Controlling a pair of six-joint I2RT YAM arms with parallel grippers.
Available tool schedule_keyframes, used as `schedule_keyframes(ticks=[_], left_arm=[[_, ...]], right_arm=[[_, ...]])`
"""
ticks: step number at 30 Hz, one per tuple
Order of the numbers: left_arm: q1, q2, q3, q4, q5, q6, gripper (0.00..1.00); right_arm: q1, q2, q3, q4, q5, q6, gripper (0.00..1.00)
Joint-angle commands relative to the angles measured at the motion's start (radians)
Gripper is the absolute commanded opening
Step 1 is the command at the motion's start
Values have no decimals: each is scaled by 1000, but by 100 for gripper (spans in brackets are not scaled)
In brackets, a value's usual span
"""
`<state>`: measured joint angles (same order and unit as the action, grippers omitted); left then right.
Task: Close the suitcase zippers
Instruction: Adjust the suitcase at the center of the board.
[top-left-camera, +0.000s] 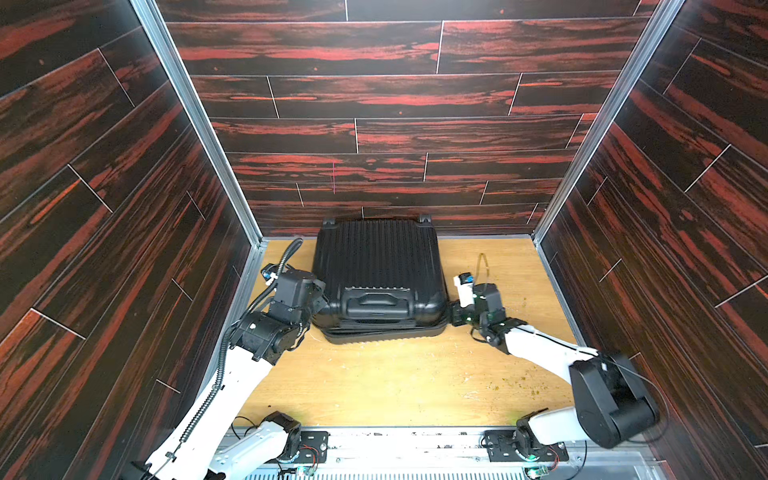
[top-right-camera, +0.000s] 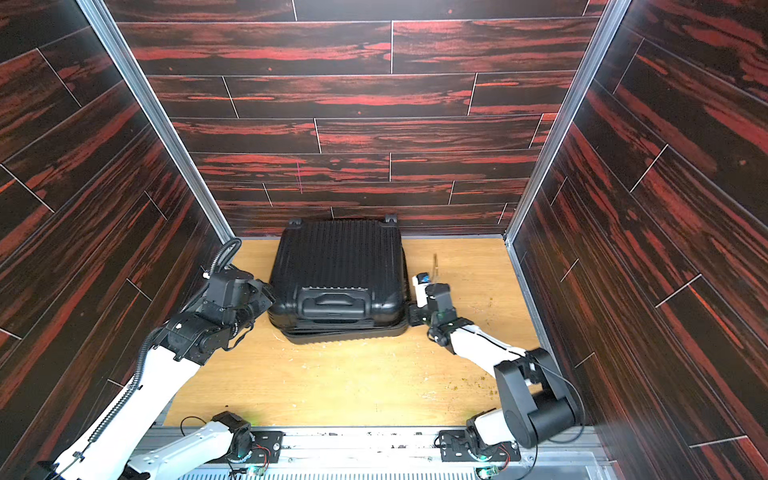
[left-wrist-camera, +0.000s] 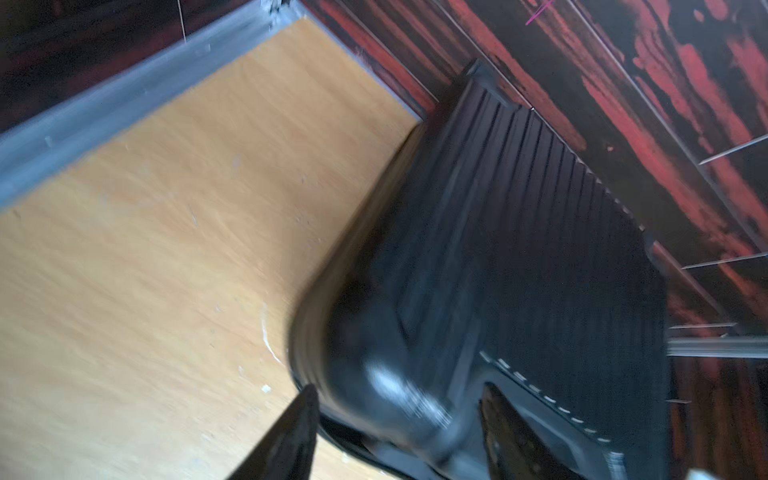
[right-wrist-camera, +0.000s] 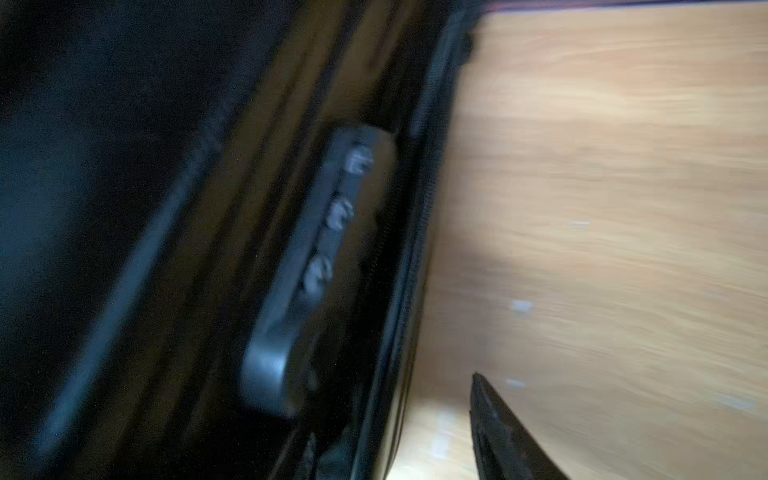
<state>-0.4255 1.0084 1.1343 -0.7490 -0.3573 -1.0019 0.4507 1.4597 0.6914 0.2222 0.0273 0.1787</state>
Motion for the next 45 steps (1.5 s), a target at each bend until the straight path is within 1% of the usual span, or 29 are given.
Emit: schedule_keyframes(ticks=[1, 3, 7, 13, 14, 17, 23, 27, 31, 33, 37, 39, 42, 45], left_arm=[[-32, 25, 12, -69, -58, -183, 69], [-45, 58, 33, -92, -59, -227, 73], [-58, 133, 62, -97, -16, -305, 73], [-62, 240, 95, -97, -26, -403, 76], [-62, 262, 106, -103, -27, -415, 80], [-63, 325, 140, -98, -3, -428, 81], [-66, 442, 193, -73, 80, -441, 81], [-85, 499, 224, -81, 94, -445, 76], [-106, 530, 210, -89, 130, -478, 69], [-114, 536, 194, -84, 146, -497, 64], [-134, 542, 182, -66, 134, -503, 63], [-136, 551, 183, -63, 137, -493, 59], [-134, 553, 201, -112, 84, -471, 52], [-133, 519, 191, -147, -29, -443, 49]], right_arm=[[77, 54, 47, 72, -75, -12, 59], [103, 72, 67, 87, -64, -14, 59], [142, 86, 91, 94, -25, -18, 59], [152, 21, 59, 116, 30, -25, 59], [152, 5, 57, 110, 40, -31, 59], [152, -45, 45, 93, 74, -43, 59], [152, -134, 42, 31, 145, -66, 59], [150, -169, 46, -10, 192, -87, 60], [143, -199, 46, -44, 242, -118, 61], [128, -215, 47, -54, 248, -120, 61], [103, -240, 45, -76, 249, -121, 61], [92, -254, 43, -86, 249, -120, 61], [50, -283, 38, -96, 225, -106, 61], [-10, -321, 33, -117, 191, -102, 62]])
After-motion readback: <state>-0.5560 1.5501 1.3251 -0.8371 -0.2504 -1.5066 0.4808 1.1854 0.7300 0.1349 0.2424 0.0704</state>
